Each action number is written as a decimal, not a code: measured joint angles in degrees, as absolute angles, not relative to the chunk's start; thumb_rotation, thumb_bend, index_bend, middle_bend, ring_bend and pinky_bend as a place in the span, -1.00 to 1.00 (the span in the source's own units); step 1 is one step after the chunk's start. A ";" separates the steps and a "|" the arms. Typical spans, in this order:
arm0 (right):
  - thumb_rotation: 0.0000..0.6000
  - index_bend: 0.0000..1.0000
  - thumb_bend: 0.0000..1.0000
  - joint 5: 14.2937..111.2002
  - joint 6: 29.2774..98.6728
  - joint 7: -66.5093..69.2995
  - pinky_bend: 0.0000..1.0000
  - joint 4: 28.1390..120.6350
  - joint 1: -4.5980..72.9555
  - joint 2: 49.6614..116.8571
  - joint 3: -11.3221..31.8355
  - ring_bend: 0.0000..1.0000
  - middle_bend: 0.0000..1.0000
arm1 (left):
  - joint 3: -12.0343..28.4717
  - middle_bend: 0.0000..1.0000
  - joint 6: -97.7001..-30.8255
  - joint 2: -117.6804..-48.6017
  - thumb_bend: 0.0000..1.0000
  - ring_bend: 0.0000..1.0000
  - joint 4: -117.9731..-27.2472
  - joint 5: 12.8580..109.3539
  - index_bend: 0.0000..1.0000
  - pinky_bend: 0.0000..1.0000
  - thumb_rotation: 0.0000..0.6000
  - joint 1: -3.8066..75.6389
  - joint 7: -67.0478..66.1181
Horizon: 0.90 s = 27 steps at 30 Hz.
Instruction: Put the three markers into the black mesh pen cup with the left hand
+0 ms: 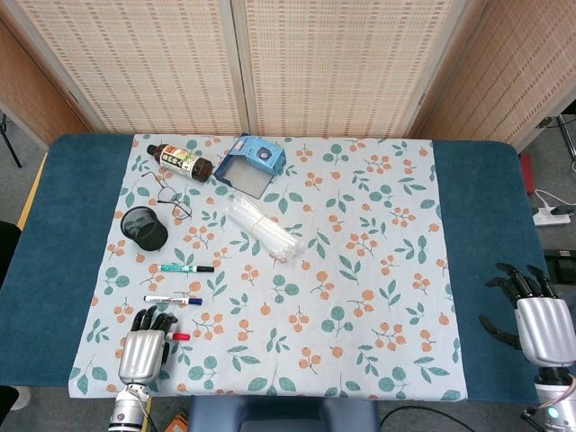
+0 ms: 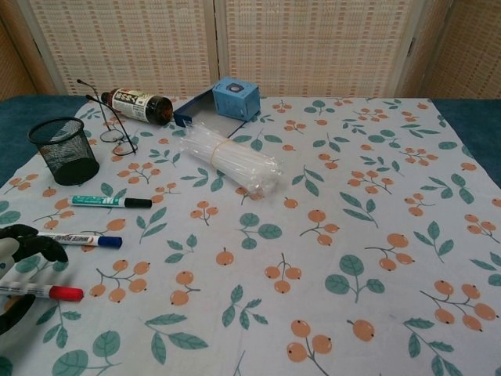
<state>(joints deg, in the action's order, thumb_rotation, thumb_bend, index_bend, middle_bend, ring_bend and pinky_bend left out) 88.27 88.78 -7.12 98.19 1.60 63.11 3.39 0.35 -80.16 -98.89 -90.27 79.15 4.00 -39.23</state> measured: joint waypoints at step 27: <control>1.00 -0.22 -0.80 88.12 89.69 -7.00 -0.69 98.10 1.25 62.95 3.79 -0.38 -0.59 | -0.85 0.16 -83.21 -106.24 -0.14 -0.51 -78.63 79.89 0.05 -0.65 1.00 2.78 -38.15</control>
